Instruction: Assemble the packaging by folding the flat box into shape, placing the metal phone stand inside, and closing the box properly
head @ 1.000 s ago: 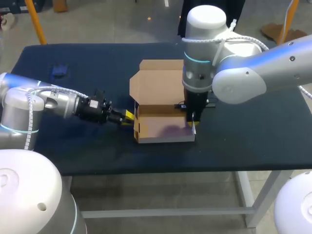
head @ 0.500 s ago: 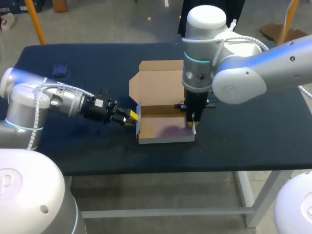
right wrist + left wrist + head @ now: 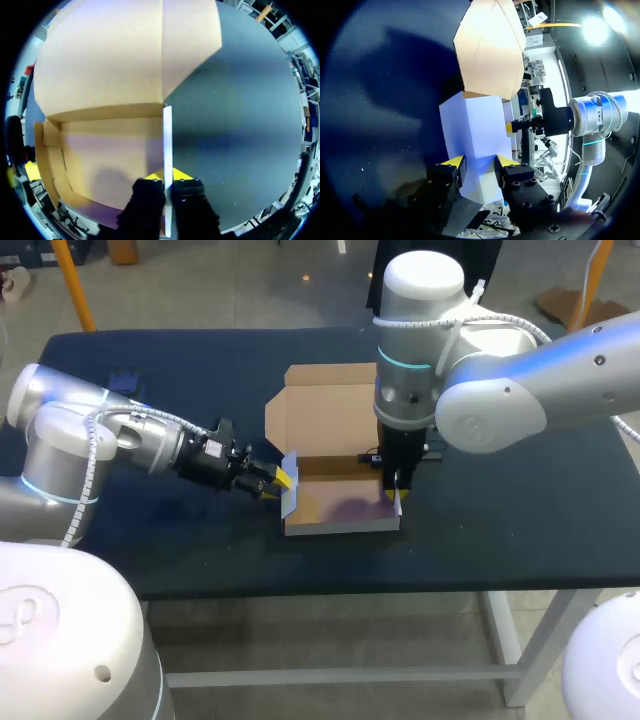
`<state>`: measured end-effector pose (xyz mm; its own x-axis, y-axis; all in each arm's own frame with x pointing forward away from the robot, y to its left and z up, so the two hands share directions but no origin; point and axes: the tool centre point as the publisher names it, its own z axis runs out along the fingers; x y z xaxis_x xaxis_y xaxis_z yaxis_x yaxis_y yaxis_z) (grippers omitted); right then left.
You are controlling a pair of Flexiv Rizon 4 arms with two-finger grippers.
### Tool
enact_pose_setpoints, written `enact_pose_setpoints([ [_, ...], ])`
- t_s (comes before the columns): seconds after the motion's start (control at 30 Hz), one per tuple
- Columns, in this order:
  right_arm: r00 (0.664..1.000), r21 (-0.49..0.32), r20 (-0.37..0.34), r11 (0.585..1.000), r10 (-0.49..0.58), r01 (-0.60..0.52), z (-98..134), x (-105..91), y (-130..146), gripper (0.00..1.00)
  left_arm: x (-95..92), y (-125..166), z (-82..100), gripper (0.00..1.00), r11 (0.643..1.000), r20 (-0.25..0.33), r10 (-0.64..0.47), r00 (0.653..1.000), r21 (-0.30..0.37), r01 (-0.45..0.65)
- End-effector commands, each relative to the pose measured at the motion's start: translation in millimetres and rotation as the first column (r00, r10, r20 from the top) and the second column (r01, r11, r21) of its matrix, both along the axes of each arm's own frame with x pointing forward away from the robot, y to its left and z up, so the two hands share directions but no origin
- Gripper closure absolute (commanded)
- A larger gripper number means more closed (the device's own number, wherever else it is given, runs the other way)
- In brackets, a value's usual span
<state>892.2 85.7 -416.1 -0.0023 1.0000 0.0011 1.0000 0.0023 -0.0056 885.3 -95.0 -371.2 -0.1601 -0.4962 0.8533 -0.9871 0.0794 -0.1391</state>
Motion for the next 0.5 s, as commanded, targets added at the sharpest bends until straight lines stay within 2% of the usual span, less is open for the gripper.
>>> enact_pose_setpoints([
  [0.03, 1.0, -0.001, -0.002, 1.0, 0.0, 0.0, 1.0, 0.1, 0.6, 1.0, -0.3, -7.3, 0.8, 0.58, 0.999, -0.001, 0.004, 1.0, 0.045, -0.004],
  [0.3, 1.0, -0.001, -0.002, 1.0, 0.0, 0.0, 1.0, 0.1, 0.6, 1.0, 0.5, -10.9, -5.1, 0.57, 0.984, 0.012, 0.023, 1.0, 0.174, -0.025],
  [0.5, 1.0, -0.001, -0.002, 1.0, 0.0, 0.0, 1.0, 0.1, 0.6, 1.0, 0.0, -9.1, -6.0, 0.53, 0.973, 0.018, 0.026, 1.0, 0.228, -0.029],
])
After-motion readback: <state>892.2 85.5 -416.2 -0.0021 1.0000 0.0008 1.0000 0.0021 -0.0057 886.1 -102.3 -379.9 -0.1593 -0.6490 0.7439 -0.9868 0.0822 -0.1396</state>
